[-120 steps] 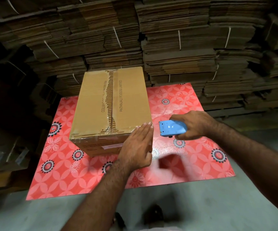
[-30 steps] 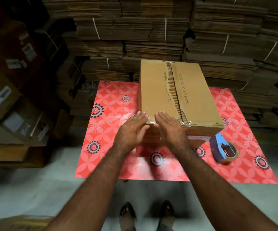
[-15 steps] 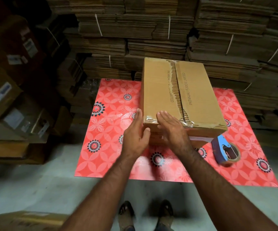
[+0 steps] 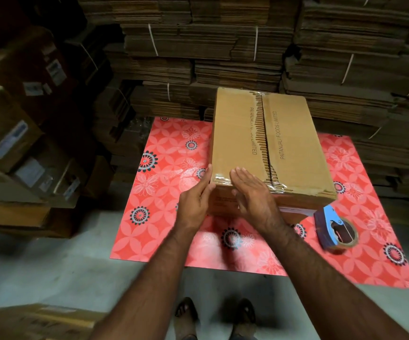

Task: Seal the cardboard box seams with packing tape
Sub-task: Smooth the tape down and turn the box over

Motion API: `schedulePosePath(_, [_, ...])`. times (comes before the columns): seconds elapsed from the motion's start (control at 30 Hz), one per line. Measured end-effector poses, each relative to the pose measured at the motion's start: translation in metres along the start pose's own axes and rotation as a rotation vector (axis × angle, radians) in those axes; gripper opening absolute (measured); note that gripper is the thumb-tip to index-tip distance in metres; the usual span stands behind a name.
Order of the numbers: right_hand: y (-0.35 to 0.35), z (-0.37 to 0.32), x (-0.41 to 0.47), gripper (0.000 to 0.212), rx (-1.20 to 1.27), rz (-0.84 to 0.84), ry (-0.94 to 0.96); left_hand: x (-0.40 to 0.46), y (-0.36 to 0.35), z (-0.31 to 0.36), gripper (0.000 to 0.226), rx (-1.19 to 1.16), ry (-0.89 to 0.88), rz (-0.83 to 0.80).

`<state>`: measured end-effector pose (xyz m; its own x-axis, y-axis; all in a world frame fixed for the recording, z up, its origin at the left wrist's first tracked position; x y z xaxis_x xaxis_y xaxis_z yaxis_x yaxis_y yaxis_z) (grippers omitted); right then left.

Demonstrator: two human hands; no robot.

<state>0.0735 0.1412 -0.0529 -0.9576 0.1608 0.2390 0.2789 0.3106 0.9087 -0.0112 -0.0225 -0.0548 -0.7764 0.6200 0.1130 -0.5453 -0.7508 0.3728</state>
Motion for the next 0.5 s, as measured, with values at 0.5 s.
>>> schedulePosePath(0.5, [0.005,-0.002,-0.001,0.05,-0.03,-0.022,0.013,0.009,-0.002,-0.014,0.05,0.376,-0.419,-0.018])
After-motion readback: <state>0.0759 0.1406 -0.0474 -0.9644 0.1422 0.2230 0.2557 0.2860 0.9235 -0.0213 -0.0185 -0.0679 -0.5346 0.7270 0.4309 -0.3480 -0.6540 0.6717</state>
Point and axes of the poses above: each hand's wrist, its own x-axis towards the middle knuckle, its own y-axis out of the back of the hand, z = x × y, the point moved 1 cm from there along x, towards the middle knuckle, and after that the axes turned 7 degrees about -z, right-handed, at the moved point
